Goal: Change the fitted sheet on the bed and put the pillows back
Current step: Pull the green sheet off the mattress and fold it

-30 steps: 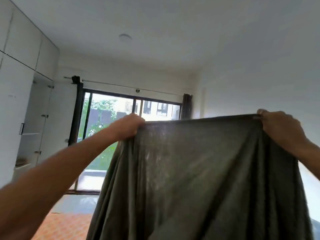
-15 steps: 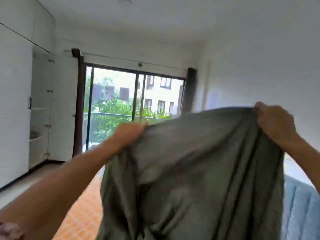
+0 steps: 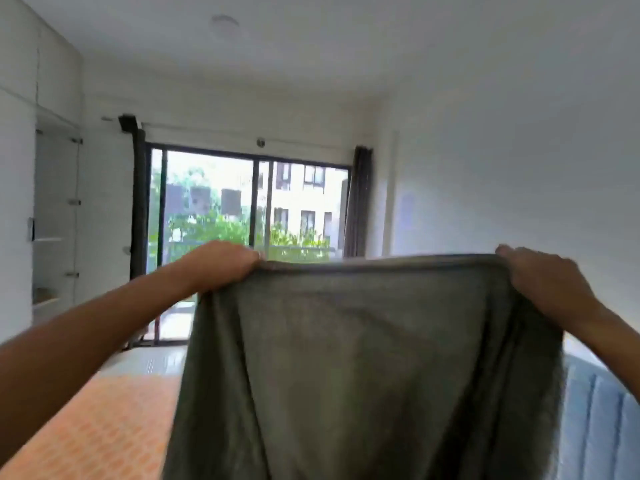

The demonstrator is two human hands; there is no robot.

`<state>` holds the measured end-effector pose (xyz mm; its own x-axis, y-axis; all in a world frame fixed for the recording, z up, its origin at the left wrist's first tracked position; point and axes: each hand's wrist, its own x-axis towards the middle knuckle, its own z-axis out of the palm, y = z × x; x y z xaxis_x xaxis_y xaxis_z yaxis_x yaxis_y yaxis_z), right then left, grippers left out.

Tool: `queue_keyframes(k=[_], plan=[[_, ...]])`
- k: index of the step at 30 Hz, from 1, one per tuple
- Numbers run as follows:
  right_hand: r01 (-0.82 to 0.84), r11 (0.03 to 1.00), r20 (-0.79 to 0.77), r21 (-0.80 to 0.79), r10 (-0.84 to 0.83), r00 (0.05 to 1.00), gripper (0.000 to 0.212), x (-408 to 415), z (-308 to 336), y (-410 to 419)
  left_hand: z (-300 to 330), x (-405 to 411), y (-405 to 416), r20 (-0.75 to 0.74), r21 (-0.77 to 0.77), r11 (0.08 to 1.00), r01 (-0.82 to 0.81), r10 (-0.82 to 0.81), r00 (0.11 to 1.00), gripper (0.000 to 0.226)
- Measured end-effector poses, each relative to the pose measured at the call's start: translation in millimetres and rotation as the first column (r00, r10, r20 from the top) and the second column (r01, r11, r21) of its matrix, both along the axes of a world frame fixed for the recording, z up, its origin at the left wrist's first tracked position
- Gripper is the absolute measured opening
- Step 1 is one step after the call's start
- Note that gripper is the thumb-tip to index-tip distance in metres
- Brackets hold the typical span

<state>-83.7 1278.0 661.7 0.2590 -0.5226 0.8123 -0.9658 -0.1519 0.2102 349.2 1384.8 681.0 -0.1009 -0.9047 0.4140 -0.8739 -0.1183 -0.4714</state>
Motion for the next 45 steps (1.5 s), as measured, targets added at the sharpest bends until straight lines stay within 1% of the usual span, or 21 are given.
queue_keyframes(k=[2, 4, 6, 8, 10, 12, 13, 16, 18, 20, 22, 23, 24, 27, 29, 31, 34, 36, 38, 42, 45], plan=[[-0.009, 0.997, 0.013, 0.078, 0.008, 1.0, 0.028, 5, 12, 1, 17, 9, -3, -0.015, -0.041, 0.999, 0.003, -0.004, 1.0, 0.032], [-0.063, 0.996, 0.098, -0.058, 0.068, 0.993, 0.022, 12, 48, -5, 66, 20, -11, -0.084, -0.277, 0.959, 0.056, -0.082, 0.993, 0.031], [-0.097, 0.978, 0.17, -0.182, 0.129, 0.977, 0.019, 12, 92, -5, 119, 27, -9, -0.136, -0.508, 0.854, 0.114, -0.21, 0.968, 0.033], [-0.155, 0.963, 0.29, -0.223, 0.217, 0.932, 0.028, 11, 118, -4, 135, 32, 0, -0.209, -0.63, 0.753, 0.192, -0.403, 0.891, 0.04], [-0.194, 0.957, 0.356, -0.218, 0.262, 0.897, 0.033, 10, 118, 1, 106, 34, 8, -0.34, -0.575, 0.774, 0.266, -0.522, 0.783, 0.038], [-0.218, 0.966, 0.281, -0.135, 0.249, 0.927, 0.045, 10, 98, 4, 40, 33, 5, -0.507, -0.3, 0.901, 0.314, -0.43, 0.747, 0.027], [-0.23, 0.971, 0.233, -0.067, 0.24, 0.942, 0.053, 13, 84, 6, 9, 37, 1, -0.552, -0.186, 0.924, 0.336, -0.381, 0.742, 0.021], [-0.266, 0.963, 0.187, 0.053, 0.252, 0.95, 0.061, 18, 61, -2, -13, 54, -2, -0.627, -0.229, 0.92, 0.319, -0.39, 0.675, 0.025], [-0.288, 0.957, 0.227, 0.036, 0.273, 0.935, 0.046, 19, 59, -13, 0, 56, 6, -0.689, -0.387, 0.874, 0.294, -0.486, 0.537, 0.018], [-0.311, 0.95, 0.296, 0.011, 0.294, 0.909, 0.037, 16, 56, -22, 5, 52, 12, -0.742, -0.521, 0.814, 0.259, -0.581, 0.335, 0.014], [-0.369, 0.929, 0.317, 0.026, 0.342, 0.884, 0.048, 9, 46, -28, -12, 42, 11, -0.853, -0.473, 0.836, 0.279, -0.514, 0.093, 0.02], [-0.421, 0.904, 0.339, 0.077, 0.373, 0.864, 0.061, 6, 36, -29, -26, 35, 9, -0.897, -0.406, 0.863, 0.301, -0.439, 0.048, 0.021], [-0.442, 0.883, 0.365, 0.157, 0.364, 0.857, 0.076, 0, 24, -33, -40, 30, 4, -0.923, -0.338, 0.888, 0.313, -0.378, 0.076, 0.021], [-0.45, 0.768, 0.431, 0.456, 0.252, 0.867, 0.102, -23, -26, -50, -74, 7, -15, -0.889, -0.203, 0.917, 0.343, -0.319, 0.328, 0.016], [-0.507, 0.693, 0.528, 0.512, 0.211, 0.823, 0.085, -28, -58, -50, -91, -16, -24, -0.839, -0.172, 0.907, 0.386, -0.34, 0.425, 0.015], [-0.583, 0.667, 0.611, 0.465, 0.234, 0.756, 0.061, -12, -78, -40, -99, -37, -35, -0.801, -0.118, 0.89, 0.441, -0.348, 0.487, 0.017], [-0.759, 0.553, 0.65, 0.343, 0.443, 0.617, 0.026, 46, -92, -4, -103, -72, -50, -0.726, -0.007, 0.828, 0.561, -0.39, 0.566, 0.022], [-0.835, 0.435, 0.616, 0.337, 0.569, 0.545, 0.03, 82, -106, 15, -110, -96, -57, -0.666, 0.046, 0.775, 0.63, -0.446, 0.598, 0.023], [-0.868, 0.308, 0.641, 0.39, 0.585, 0.496, 0.033, 108, -127, 14, -120, -117, -60, -0.631, 0.074, 0.738, 0.67, -0.486, 0.605, 0.023], [-0.89, 0.063, 0.779, 0.451, 0.459, 0.427, 0.027, 126, -171, 2, -143, -129, -61, -0.661, 0.032, 0.712, 0.702, -0.512, 0.549, 0.014], [-0.897, -0.042, 0.842, 0.441, 0.366, 0.396, 0.025, 130, -184, -3, -157, -124, -61, -0.693, 0.004, 0.745, 0.667, -0.479, 0.539, 0.014]])
